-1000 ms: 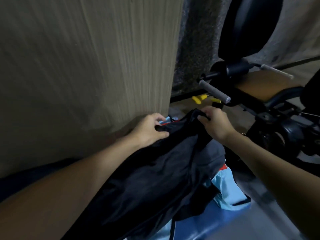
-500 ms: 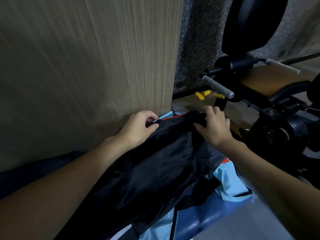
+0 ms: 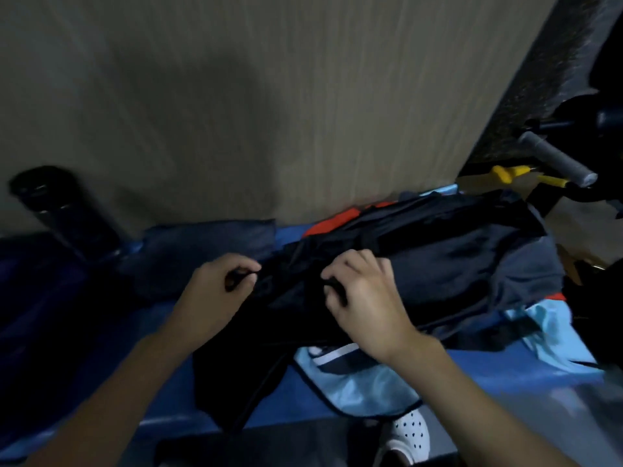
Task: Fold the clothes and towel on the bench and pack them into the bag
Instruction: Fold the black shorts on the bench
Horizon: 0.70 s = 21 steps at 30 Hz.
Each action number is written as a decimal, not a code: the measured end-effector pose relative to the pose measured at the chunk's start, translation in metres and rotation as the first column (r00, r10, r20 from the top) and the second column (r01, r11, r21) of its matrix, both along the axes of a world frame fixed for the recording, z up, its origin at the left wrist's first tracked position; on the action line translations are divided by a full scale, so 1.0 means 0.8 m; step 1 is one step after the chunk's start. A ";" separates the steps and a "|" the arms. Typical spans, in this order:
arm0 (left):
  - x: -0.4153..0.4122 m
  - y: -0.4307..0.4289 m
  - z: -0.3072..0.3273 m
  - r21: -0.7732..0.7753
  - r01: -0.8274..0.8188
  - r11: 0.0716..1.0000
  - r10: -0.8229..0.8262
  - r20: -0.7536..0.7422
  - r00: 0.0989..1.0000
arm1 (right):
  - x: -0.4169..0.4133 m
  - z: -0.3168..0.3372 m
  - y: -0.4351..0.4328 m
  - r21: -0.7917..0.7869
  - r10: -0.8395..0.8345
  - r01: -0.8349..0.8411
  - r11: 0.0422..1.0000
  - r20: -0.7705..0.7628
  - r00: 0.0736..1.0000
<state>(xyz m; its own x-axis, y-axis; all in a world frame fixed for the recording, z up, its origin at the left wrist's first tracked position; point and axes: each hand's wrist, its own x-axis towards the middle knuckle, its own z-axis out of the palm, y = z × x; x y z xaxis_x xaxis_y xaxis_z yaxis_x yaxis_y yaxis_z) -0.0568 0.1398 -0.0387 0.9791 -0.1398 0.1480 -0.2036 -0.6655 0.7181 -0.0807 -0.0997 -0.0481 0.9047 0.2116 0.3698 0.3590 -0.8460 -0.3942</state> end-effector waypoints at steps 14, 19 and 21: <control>-0.032 0.089 -0.054 -0.162 -0.379 0.911 0.331 -0.263 0.907 | -0.013 -0.035 0.078 -0.189 0.243 -0.258 0.948 -0.097 0.965; -0.029 0.085 -0.037 -0.296 -0.389 0.872 0.340 -0.205 0.918 | -0.021 -0.016 0.044 -0.217 0.160 -0.208 0.954 -0.217 0.963; -0.030 0.084 -0.028 -0.363 -0.399 0.842 0.342 -0.213 0.915 | -0.020 -0.014 0.045 -0.205 0.170 -0.209 0.956 -0.190 0.967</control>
